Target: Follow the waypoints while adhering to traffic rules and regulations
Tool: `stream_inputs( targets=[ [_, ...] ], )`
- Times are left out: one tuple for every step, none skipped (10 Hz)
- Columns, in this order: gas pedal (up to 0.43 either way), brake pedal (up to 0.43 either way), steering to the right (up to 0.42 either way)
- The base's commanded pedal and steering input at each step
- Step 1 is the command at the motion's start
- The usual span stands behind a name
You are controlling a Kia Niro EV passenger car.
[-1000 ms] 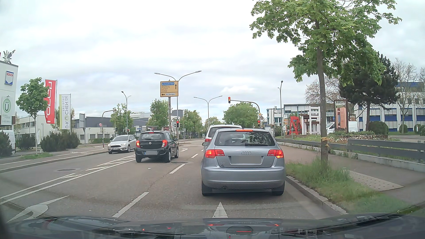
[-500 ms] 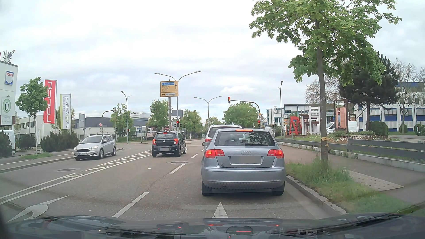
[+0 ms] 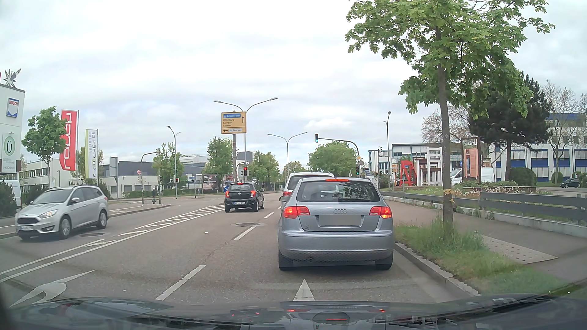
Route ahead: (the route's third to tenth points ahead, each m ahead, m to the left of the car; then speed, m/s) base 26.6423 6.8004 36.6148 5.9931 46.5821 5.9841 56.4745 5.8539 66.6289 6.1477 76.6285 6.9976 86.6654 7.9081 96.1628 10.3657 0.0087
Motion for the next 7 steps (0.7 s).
stream_inputs(
  targets=[
    [0.000, 0.146, 0.001],
    [0.000, 0.146, 0.000],
    [0.000, 0.146, 0.000],
    [0.000, 0.146, 0.000],
    [0.000, 0.146, 0.000],
    [0.000, 0.146, 0.000],
    [0.000, 0.146, 0.000]
  ],
)
